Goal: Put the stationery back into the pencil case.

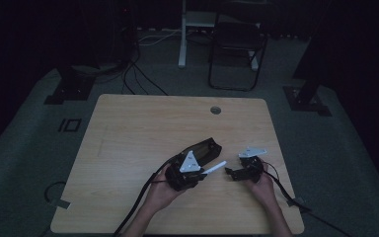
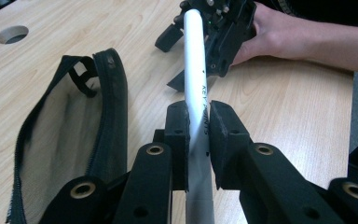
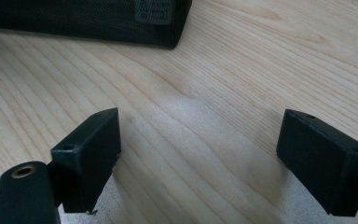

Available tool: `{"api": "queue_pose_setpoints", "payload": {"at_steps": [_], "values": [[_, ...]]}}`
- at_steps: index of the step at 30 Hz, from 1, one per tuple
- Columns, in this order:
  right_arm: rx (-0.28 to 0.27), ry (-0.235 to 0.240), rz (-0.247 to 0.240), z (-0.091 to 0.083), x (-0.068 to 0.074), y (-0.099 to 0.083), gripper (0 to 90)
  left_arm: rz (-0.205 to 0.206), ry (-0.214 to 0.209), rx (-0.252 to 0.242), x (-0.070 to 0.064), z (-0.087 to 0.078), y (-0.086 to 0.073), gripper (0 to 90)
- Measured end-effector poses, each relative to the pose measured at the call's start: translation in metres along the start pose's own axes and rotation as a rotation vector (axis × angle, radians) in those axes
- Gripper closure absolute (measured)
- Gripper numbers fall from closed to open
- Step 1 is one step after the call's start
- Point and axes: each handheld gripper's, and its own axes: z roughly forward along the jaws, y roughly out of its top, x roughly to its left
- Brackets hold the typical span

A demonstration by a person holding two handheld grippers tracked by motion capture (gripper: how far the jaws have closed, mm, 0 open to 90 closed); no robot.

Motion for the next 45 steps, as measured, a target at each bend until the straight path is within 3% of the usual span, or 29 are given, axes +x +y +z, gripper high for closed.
{"api": "queue_pose_setpoints", "payload": {"at_steps": [45], "values": [[0.000, 0.000, 0.000, 0.000, 0.000, 0.000, 13.8, 0.016, 0.047, -0.028, 0.017, -0.021, 0.013, 78.6]]}}
